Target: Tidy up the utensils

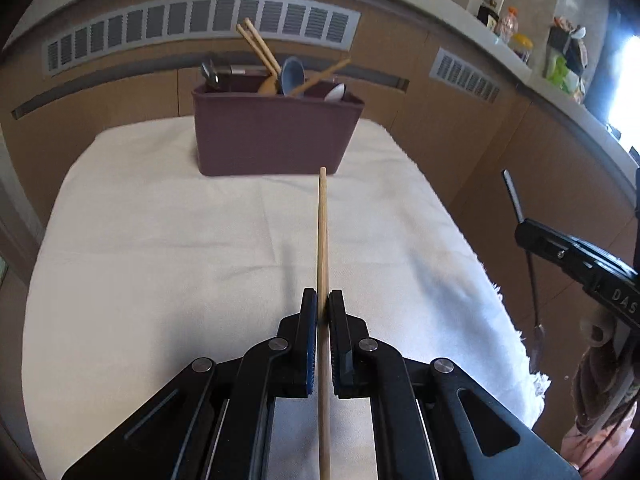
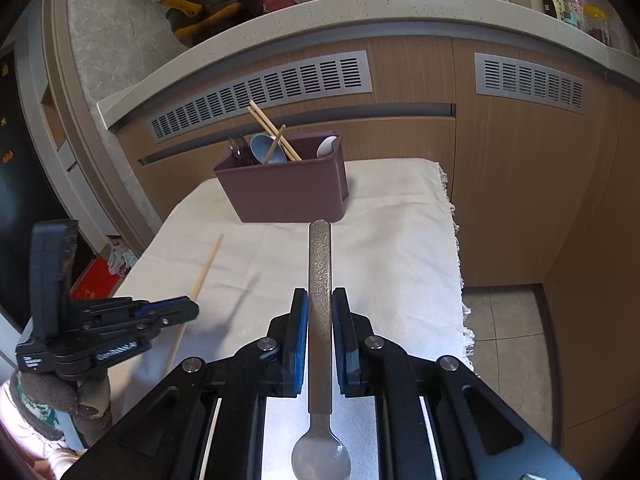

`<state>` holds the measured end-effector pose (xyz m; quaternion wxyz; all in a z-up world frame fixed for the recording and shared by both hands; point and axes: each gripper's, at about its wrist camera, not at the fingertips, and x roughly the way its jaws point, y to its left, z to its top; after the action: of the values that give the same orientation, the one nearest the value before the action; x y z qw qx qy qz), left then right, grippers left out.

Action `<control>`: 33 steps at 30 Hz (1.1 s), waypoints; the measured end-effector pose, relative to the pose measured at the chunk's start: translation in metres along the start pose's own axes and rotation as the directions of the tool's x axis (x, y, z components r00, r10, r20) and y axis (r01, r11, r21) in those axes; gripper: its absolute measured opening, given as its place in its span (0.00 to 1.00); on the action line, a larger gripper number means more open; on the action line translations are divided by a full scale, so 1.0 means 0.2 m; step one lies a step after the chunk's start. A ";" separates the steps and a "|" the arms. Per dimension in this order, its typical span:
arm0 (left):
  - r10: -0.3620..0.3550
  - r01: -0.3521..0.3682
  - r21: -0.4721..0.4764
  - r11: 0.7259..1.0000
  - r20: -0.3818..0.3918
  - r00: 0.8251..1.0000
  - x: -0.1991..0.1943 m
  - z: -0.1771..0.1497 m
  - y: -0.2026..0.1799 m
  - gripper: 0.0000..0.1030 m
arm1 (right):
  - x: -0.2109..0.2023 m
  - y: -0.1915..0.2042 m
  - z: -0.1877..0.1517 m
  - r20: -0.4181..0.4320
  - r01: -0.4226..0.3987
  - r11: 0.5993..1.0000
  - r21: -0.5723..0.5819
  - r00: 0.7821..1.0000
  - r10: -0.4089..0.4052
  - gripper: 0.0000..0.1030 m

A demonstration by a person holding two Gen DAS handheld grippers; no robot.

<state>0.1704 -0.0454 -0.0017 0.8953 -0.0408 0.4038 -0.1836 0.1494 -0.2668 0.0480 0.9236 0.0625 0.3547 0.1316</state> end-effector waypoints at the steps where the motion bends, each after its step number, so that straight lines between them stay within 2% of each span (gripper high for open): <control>1: 0.002 -0.002 0.005 1.000 0.045 0.999 -0.05 0.02 -0.01 0.06 | -0.01 0.01 0.01 0.015 -0.003 1.000 0.001 1.000 0.003 0.11; 4: -0.016 0.015 0.013 1.000 0.162 0.987 -0.17 0.12 -0.01 0.06 | -0.06 0.04 0.07 0.080 -0.006 1.000 -0.006 0.997 0.006 0.11; 8: -0.042 0.031 0.039 0.999 0.306 0.951 -0.33 0.29 -0.05 0.06 | -0.14 0.08 0.24 0.187 -0.013 1.000 -0.018 0.982 0.016 0.11; 11: -0.055 0.037 0.052 0.998 0.413 0.909 -0.43 0.48 -0.05 0.06 | -0.22 0.13 0.43 0.292 0.017 0.999 -0.044 0.956 -0.003 0.11; 13: -0.060 0.032 0.067 0.997 0.476 0.878 -0.49 0.62 -0.05 0.06 | -0.26 0.17 0.57 0.366 0.022 0.998 -0.057 0.931 0.000 0.11; 16: -0.052 0.006 0.082 0.997 0.569 0.821 -0.54 0.81 -0.05 0.06 | -0.27 0.23 0.76 0.466 0.026 0.996 -0.080 0.885 0.014 0.11; 17: -0.048 0.002 0.079 0.997 0.587 0.808 -0.54 0.85 -0.03 0.05 | -0.25 0.24 0.83 0.494 0.039 0.996 -0.085 0.870 0.008 0.11; 19: -0.053 0.012 0.072 0.997 0.597 0.800 -0.54 0.93 0.01 0.06 | -0.19 0.26 0.92 0.500 0.055 0.994 -0.093 0.866 -0.002 0.11; 20: -0.061 0.026 0.067 0.997 0.591 0.805 -0.53 0.96 0.04 0.06 | -0.15 0.26 0.96 0.487 0.056 0.994 -0.093 0.873 -0.004 0.11; 21: -0.056 0.031 0.053 0.998 0.573 0.817 -0.50 0.98 0.09 0.06 | -0.11 0.25 0.98 0.471 0.058 0.993 -0.098 0.882 -0.006 0.11; 25: -0.019 0.022 -0.005 1.000 0.394 0.919 -0.29 1.02 0.28 0.07 | 0.02 0.22 0.98 0.412 0.080 0.991 -0.105 0.911 -0.030 0.11; 26: -0.002 0.013 -0.030 0.999 0.337 0.941 -0.21 1.00 0.33 0.07 | 0.05 0.19 0.96 0.394 0.077 0.992 -0.095 0.919 -0.033 0.11; 27: 0.016 0.004 -0.069 0.998 0.290 0.957 -0.14 0.97 0.40 0.07 | 0.08 0.17 0.94 0.372 0.068 0.994 -0.084 0.928 -0.032 0.11; 29: 0.040 -0.015 -0.121 0.993 0.214 0.976 -0.03 0.90 0.50 0.08 | 0.13 0.15 0.90 0.336 0.055 0.996 -0.076 0.941 -0.026 0.11; 31: 0.064 -0.042 -0.169 0.985 0.131 0.989 0.08 0.83 0.58 0.18 | 0.17 0.13 0.84 0.301 0.045 0.996 -0.077 0.954 -0.020 0.11; 33: 0.063 -0.058 -0.205 0.977 0.017 0.998 0.21 0.74 0.64 0.39 | 0.20 0.13 0.78 0.268 0.046 0.995 -0.083 0.963 -0.022 0.11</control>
<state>0.3428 0.0468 0.0391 0.8961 -0.1225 0.4112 -0.1134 0.2779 -0.2342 0.1427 0.9669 0.0325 0.2220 0.1216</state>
